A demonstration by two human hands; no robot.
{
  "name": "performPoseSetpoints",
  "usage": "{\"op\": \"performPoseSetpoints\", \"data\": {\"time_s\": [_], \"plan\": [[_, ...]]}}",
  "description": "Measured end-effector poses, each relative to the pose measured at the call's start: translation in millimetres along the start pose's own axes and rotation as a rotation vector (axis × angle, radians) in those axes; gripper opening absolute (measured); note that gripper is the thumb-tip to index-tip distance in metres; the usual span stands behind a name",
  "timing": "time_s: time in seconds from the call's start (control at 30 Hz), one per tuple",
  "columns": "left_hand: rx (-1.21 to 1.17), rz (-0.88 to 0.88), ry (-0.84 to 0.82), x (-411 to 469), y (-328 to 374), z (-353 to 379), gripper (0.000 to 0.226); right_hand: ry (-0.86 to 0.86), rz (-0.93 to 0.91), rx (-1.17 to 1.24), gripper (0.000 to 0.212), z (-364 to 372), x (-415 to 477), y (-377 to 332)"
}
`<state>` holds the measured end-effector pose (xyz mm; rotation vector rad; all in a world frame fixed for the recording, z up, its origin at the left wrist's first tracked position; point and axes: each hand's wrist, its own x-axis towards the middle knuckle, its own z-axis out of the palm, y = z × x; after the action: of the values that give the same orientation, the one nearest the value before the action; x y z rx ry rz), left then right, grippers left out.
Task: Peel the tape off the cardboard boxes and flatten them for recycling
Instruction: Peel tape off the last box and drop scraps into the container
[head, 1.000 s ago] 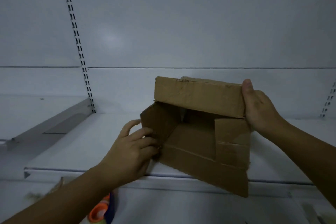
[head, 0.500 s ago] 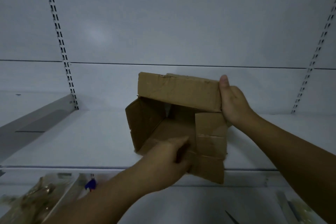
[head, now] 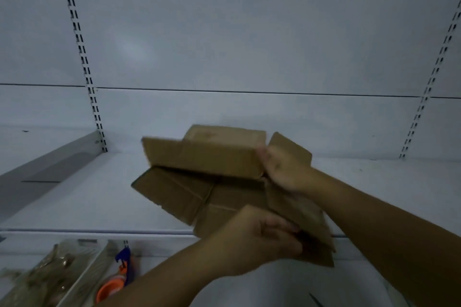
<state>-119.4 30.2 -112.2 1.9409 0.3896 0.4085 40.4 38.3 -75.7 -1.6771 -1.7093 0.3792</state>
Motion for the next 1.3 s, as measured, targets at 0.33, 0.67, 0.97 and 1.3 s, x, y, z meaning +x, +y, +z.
{"op": "performPoseSetpoints", "data": {"time_s": [0.33,0.67,0.97,1.3], "plan": [[0.115,0.018,0.423,-32.2,8.0,-104.8,0.015,-0.417,-0.102,-0.088,0.06,38.8,-1.5,16.5],[0.965,-0.59,0.337,15.8,-81.5,-148.9,0.067,-0.355,-0.291,-0.455,0.047,53.2,-8.5,14.5],[0.924,-0.559,0.366,13.9,-93.7,-145.6,0.068,-0.027,-0.195,-0.4,0.034,57.9,-11.0,17.4],[0.817,-0.36,0.524,4.6,-92.2,-151.3,0.041,0.066,0.8,-0.398,0.084,11.2,-50.1,41.1]]}}
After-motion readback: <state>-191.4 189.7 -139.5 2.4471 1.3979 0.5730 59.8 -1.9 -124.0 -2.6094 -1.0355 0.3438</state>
